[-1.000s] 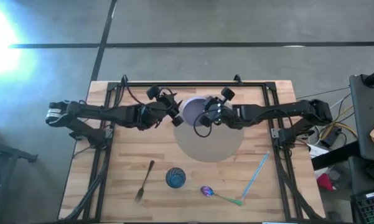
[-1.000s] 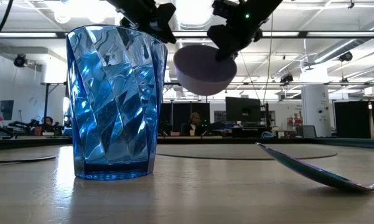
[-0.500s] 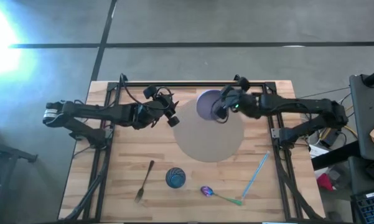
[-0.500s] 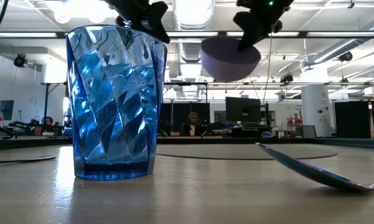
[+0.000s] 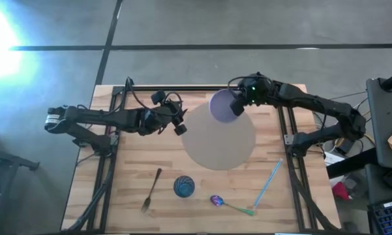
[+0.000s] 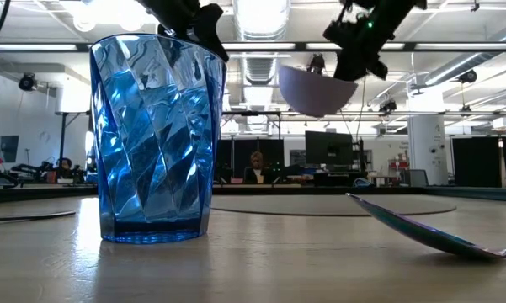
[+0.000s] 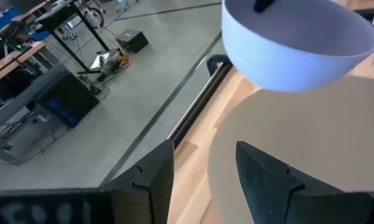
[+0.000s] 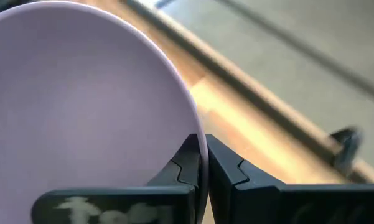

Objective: Pick & Place Utensil
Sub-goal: Put the purple bowl on the placemat

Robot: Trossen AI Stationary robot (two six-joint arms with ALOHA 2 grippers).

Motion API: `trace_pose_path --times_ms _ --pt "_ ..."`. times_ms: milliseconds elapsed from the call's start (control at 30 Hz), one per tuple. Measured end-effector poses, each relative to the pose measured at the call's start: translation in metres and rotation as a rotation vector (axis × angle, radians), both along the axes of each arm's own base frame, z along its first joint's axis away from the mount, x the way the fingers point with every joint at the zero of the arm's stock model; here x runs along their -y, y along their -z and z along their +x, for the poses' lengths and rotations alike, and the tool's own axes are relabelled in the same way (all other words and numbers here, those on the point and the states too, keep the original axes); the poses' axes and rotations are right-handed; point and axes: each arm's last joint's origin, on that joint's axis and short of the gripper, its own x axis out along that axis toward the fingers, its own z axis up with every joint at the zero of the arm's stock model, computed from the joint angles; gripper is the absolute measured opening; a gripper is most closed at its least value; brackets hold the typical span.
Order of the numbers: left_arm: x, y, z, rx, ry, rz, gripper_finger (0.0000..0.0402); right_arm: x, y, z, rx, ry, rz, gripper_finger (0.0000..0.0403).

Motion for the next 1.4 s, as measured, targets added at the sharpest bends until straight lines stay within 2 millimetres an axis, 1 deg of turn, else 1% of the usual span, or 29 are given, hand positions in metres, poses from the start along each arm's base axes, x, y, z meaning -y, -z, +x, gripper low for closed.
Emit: trace_pose_path --times_ms 167,267,467,633,933,1233,1400 --pt "0.000 0.002 -0.001 -0.006 -0.001 -0.016 0.0168 0.013 0.025 0.004 -0.016 -0.022 0.183 0.0008" --pt "0.000 0.002 -0.001 -0.004 -0.002 -0.017 0.0168 0.018 0.042 0.007 -0.072 -0.026 0.263 0.0008" --pt "0.000 0.002 -0.001 -0.004 -0.002 -0.018 0.0168 0.022 0.070 0.020 -0.149 -0.047 0.370 0.0008" --pt "0.000 0.003 -0.001 -0.013 -0.004 -0.024 0.0168 0.021 0.086 0.030 -0.204 -0.067 0.393 0.0008" --pt "0.000 0.003 -0.002 -0.010 -0.010 -0.035 0.0168 0.014 0.104 0.043 -0.255 -0.094 0.413 0.0008" --pt "0.000 0.004 -0.002 -0.010 -0.011 -0.035 0.0168 0.003 0.110 0.058 -0.239 -0.126 0.394 0.0008" --pt "0.000 0.004 -0.002 -0.010 -0.011 -0.035 0.0168 -0.006 0.115 0.063 -0.275 -0.132 0.360 0.0008"
